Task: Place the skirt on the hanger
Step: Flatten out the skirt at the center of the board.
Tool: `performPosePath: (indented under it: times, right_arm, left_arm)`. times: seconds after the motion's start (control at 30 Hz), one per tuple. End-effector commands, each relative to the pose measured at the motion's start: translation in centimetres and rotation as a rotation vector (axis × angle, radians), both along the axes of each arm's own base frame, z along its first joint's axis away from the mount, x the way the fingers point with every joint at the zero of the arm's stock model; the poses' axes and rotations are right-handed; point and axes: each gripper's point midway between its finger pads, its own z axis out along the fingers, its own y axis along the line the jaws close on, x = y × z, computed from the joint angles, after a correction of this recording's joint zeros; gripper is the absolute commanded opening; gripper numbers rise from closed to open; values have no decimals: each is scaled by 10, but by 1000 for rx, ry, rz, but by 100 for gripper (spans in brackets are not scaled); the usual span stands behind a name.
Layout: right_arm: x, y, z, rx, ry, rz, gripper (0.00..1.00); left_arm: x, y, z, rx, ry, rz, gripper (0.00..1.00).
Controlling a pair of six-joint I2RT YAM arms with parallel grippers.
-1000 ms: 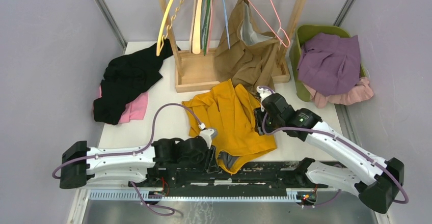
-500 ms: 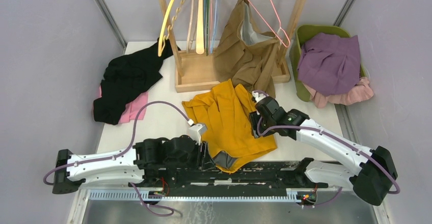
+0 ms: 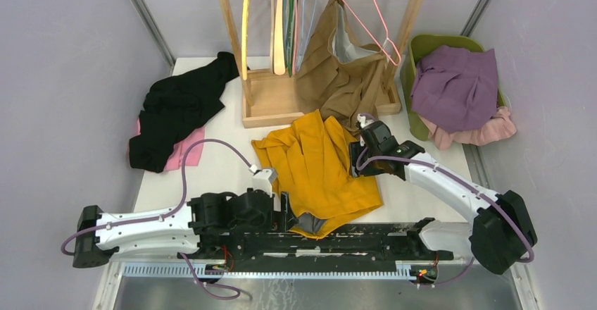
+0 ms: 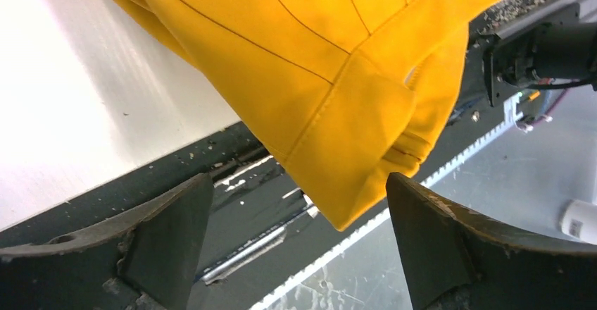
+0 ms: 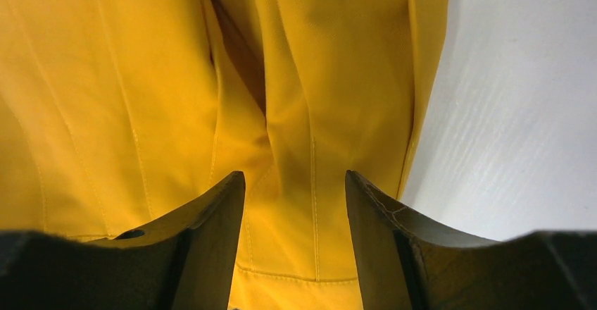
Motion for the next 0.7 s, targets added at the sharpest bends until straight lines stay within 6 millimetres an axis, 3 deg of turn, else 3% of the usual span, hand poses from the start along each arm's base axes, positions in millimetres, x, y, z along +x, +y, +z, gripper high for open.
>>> performPosePath:
  times: [0.0, 0.23, 0.37, 0.47, 0.53, 0.57, 0.67]
  right_arm:
    - [9, 11, -15, 63, 15, 7, 60]
    - [6, 19, -56, 86, 95, -11, 59]
    - [10, 21, -70, 88, 108, -27, 53]
    - [17, 23, -78, 82, 112, -40, 44]
    - [24, 24, -82, 82, 112, -54, 41]
    - [28, 25, -84, 82, 112, -62, 39]
    - [41, 26, -91, 87, 109, -93, 36]
  left_arm:
    - [20, -4, 2, -51, -53, 122, 99]
    - [38, -6, -36, -15, -68, 217, 99]
    - [51, -10, -54, -53, -40, 248, 97]
    - [66, -6, -63, -45, -36, 261, 48]
    - [79, 1, -67, -32, -37, 292, 11]
    - [85, 4, -68, -20, -41, 304, 4]
    - [101, 11, -71, 22, -59, 327, 3]
